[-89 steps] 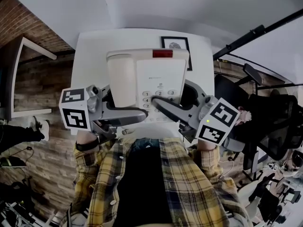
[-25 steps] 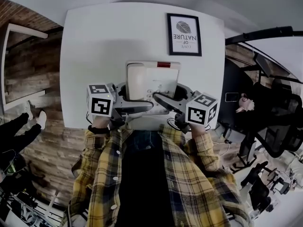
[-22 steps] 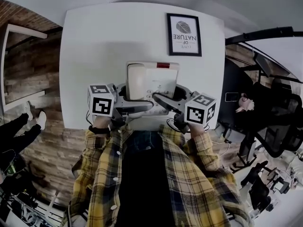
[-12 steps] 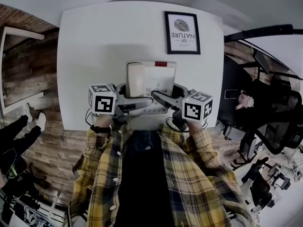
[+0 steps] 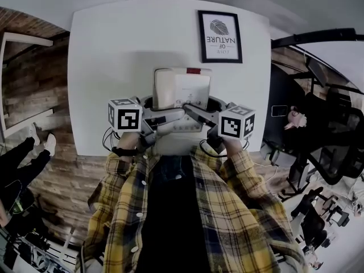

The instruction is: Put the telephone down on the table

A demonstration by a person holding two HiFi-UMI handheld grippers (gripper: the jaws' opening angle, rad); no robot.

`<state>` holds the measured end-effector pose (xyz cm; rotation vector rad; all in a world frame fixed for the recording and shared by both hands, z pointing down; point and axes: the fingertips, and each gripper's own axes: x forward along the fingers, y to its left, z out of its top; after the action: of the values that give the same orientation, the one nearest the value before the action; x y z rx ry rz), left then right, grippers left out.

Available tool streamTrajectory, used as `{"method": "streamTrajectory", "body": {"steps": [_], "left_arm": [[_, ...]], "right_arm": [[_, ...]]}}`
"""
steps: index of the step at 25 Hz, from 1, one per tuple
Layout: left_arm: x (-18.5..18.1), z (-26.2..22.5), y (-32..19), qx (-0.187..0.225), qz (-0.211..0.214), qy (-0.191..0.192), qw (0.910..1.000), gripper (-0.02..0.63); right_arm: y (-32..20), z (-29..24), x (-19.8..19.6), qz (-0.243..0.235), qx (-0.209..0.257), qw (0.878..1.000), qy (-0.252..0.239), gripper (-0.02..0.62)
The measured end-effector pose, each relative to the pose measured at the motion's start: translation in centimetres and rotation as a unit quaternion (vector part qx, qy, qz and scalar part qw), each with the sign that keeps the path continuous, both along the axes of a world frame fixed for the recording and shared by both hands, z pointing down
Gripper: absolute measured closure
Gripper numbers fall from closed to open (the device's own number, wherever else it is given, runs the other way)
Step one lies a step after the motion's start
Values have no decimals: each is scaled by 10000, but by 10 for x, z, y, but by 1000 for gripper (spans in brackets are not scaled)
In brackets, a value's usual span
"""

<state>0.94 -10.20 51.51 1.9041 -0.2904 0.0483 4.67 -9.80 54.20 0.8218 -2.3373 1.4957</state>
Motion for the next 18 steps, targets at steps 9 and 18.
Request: {"method": "streamTrajectory", "body": {"steps": [9,18], "left_arm": [[-4,18,-10,-235,-326,-302,9987,123],[-10,26,-15,-287,-583,-578,9962,124]], "right_arm": [[-5,14,1,83,-209,9997,55,299],[-7,19,1,142,-296,9994,91,299]]}}
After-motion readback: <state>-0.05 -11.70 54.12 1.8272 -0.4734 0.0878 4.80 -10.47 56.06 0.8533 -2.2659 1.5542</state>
